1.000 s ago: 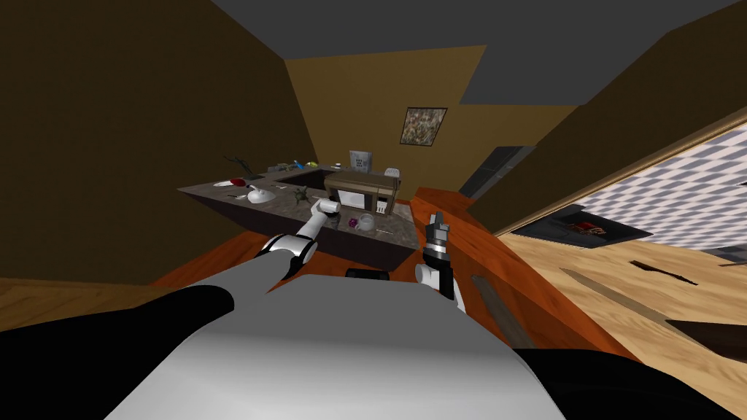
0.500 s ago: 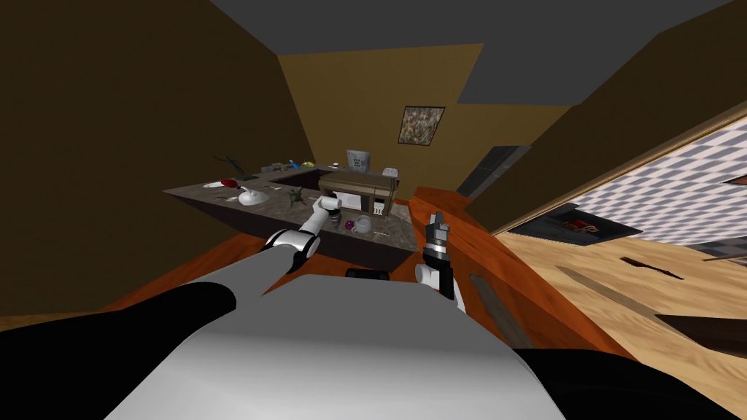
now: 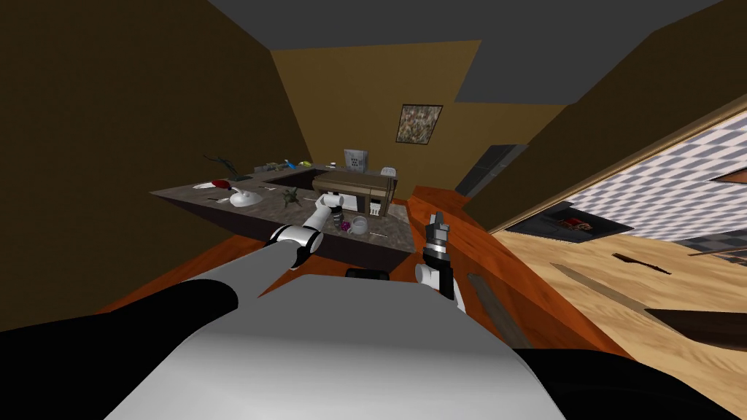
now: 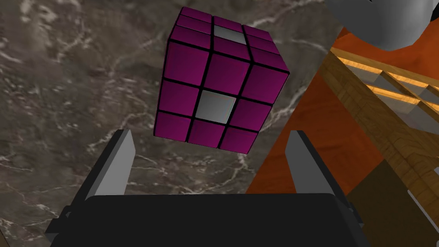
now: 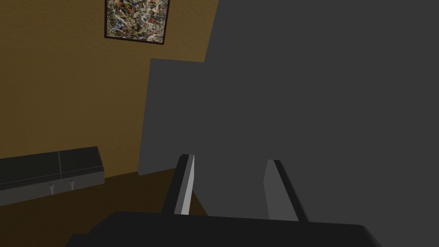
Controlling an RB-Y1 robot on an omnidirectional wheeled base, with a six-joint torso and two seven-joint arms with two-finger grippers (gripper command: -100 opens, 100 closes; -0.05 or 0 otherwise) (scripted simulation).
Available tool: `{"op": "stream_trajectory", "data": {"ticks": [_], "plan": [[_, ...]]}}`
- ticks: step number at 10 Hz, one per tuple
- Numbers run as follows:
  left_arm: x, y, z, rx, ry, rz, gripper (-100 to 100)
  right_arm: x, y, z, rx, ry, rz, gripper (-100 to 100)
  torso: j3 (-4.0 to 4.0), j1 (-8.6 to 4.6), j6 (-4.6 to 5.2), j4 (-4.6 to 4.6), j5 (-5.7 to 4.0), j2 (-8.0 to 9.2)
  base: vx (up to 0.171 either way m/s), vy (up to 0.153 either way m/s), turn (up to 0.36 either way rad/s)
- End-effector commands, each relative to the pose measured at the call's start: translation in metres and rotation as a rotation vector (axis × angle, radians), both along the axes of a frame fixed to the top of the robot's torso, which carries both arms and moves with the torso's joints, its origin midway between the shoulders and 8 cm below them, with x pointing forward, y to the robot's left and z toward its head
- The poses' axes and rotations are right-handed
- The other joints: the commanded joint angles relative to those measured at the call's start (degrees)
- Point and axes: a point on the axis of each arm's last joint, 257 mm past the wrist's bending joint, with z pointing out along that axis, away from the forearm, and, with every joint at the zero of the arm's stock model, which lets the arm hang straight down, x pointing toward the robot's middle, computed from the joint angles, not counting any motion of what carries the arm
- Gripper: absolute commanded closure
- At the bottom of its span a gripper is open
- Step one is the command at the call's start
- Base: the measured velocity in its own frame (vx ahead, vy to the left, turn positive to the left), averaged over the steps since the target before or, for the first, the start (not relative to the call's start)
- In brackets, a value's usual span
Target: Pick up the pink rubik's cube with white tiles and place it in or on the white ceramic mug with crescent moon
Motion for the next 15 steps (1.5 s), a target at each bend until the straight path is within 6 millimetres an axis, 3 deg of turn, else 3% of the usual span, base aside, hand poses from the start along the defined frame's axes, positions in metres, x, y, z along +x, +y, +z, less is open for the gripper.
{"op": "stream_trajectory", "data": {"ticks": [1, 2, 3, 5, 10, 11, 12, 15], "plan": [[0.0, 0.0, 0.0, 0.0, 0.0, 0.0, -100, 0.0, 0.0, 0.0, 0.0, 0.0, 0.0, 0, 0.0, 0.0, 0.0, 0.0, 0.0, 0.0, -0.005, -0.01, 0.006], [-0.001, -0.001, 0.0, -0.001, 0.004, 0.0, 0, 0.0, 0.0, 0.0, 0.0, 0.0, 0.0, 0, 0.02, 0.08, -0.01, 0.01, 0.02, 0.03, 0.0, 0.0, 0.0], [-0.002, 0.013, -0.005, -0.002, 0.004, 0.034, -100, 0.0, 0.0, 0.0, 0.0, 0.0, 0.0, 0, 0.02, 0.12, -0.01, 0.01, 0.03, 0.03, -0.03, 0.015, -0.265], [-0.002, 0.02, -0.008, -0.002, 0.005, 0.052, -100, 0.0, 0.0, 0.0, 0.0, 0.0, 0.0, 0, 0.09, 0.21, -0.02, 0.04, 0.05, 0.16, -0.038, 0.019, -0.109], [-0.009, 0.068, -0.025, -0.002, 0.004, 0.171, -100, 0.0, 0.0, 0.0, 0.0, 0.0, 0.0, 0, 0.18, 0.23, 0.0, 0.07, 0.05, 0.32, -0.062, 0.019, -0.246], [-0.009, 0.062, -0.024, -0.002, 0.006, 0.16, -100, 0.0, 0.0, 0.0, 0.0, 0.0, 0.0, 0, 0.16, 0.23, -0.02, 0.06, 0.05, 0.26, -0.019, 0.008, -0.024], [-0.008, 0.063, -0.025, -0.002, 0.004, 0.161, 100, 0.0, 0.0, 0.0, 0.0, 0.0, 0.0, 0, 0.1, 0.21, -0.04, 0.05, 0.05, 0.15, 0.0, 0.0, 0.0], [-0.008, 0.063, -0.024, -0.002, 0.003, 0.16, 100, 0.0, 0.0, 0.0, 0.0, 0.0, 0.0, 0, 0.03, 0.17, -0.06, 0.01, 0.04, 0.04, 0.0, 0.0, 0.0]]}}
